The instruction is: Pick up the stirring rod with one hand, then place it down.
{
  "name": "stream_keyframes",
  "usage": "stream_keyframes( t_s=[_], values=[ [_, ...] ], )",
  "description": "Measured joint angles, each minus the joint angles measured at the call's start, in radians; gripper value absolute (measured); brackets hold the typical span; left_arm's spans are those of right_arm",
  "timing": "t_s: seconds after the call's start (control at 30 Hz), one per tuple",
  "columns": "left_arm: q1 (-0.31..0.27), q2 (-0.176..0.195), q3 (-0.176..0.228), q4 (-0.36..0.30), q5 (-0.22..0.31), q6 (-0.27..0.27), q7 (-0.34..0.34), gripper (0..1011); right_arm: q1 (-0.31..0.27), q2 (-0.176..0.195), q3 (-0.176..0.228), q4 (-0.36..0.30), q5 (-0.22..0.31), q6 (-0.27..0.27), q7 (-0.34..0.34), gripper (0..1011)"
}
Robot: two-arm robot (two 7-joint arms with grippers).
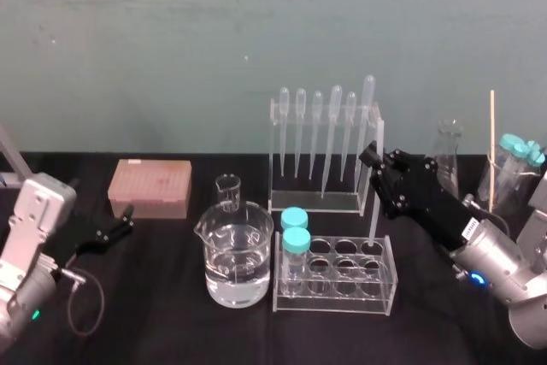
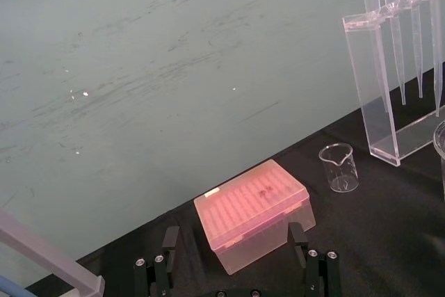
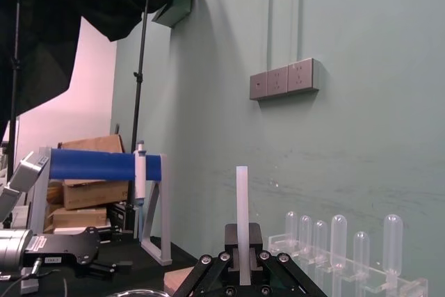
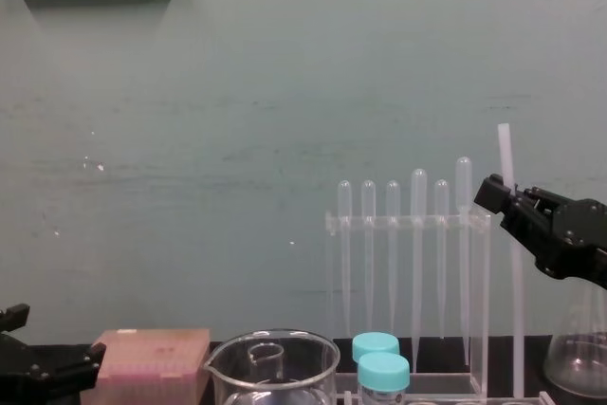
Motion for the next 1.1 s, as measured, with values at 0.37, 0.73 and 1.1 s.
stream_keyframes(
  t_s=[0.37, 0.73, 1.1],
  values=[
    [0.0, 0.0, 0.0, 0.0, 0.0, 0.0, 0.0, 1000, 0.002, 0.001, -0.002, -0.003, 0.0, -0.005, 0.0, 70],
    [0.0, 0.0, 0.0, 0.0, 0.0, 0.0, 0.0, 1000, 0.003, 0.001, -0.003, -0.004, -0.001, -0.008, 0.0, 70],
    [0.0, 0.0, 0.0, 0.0, 0.0, 0.0, 0.0, 1000, 0.003, 0.001, -0.003, -0.005, -0.002, -0.009, 0.0, 70]
  ],
)
